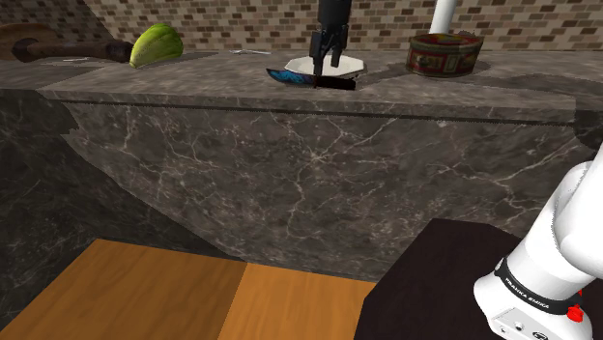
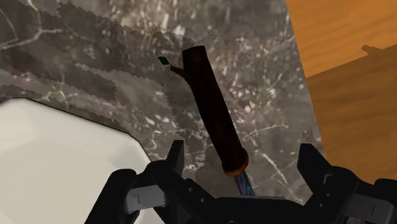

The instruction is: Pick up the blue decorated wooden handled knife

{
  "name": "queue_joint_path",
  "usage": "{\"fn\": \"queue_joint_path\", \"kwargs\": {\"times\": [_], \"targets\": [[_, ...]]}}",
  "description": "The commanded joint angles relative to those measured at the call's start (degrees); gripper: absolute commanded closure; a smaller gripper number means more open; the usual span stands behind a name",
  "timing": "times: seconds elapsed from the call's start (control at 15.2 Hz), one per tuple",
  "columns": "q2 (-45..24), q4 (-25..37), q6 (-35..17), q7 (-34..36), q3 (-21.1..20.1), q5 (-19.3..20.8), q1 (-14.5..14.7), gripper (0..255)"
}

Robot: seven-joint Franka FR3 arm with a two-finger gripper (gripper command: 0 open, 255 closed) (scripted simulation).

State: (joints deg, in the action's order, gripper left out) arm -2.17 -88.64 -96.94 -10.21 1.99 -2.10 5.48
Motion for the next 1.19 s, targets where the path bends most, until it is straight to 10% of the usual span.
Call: {"fn": "queue_joint_path", "kwargs": {"times": [0.0, 0.59, 0.66, 1.12], "targets": [[-2.04, 2.72, 0.17, -0.69, -0.14, -0.37, 0.10, 0], [-0.82, -4.73, -6.06, -0.88, -0.18, -0.37, 0.14, 0], [-0.78, -4.86, -6.14, -0.80, -0.21, -0.35, 0.19, 255], [-0.85, -4.74, -6.09, -0.80, -0.21, -0.36, 0.18, 255]]}}
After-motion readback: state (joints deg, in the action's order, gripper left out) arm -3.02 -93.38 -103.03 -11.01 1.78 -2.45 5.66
